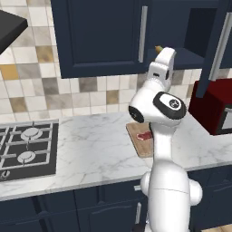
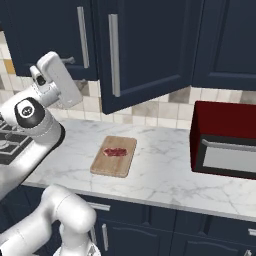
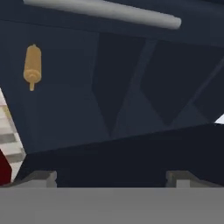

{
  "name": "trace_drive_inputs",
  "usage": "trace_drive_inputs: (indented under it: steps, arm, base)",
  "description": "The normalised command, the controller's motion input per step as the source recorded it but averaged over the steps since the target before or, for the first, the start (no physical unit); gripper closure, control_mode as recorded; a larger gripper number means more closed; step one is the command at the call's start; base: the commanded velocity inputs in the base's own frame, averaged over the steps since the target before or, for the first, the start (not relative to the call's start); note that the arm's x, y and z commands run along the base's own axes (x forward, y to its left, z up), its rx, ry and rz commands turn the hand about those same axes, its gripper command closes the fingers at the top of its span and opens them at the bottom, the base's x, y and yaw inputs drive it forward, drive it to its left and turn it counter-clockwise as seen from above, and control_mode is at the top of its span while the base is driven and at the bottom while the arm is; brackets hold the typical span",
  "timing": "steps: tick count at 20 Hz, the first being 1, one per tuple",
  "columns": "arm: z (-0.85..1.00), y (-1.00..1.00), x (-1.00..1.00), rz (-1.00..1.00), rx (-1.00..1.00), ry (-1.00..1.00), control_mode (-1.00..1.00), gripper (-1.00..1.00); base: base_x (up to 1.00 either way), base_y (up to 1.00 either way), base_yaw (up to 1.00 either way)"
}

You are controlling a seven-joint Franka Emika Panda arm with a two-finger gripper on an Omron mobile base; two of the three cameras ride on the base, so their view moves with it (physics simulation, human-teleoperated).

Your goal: Open the cabinet, retrieve the rolling pin, and place it next to the meat on the cutting board to prepare for tenderizing.

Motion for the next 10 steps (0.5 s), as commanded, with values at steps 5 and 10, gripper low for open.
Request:
trace_drive_inputs:
  steps: [5, 10]
  arm:
    - [0.00, -0.10, 0.19, -0.15, 0.01, 0.06, -1.00, -1.00]
    - [0.06, -0.37, 0.00, -0.14, 0.06, 0.00, -1.00, -1.00]
  base:
    - [0.00, 0.00, 0.00]
    - [0.00, 0.00, 0.00]
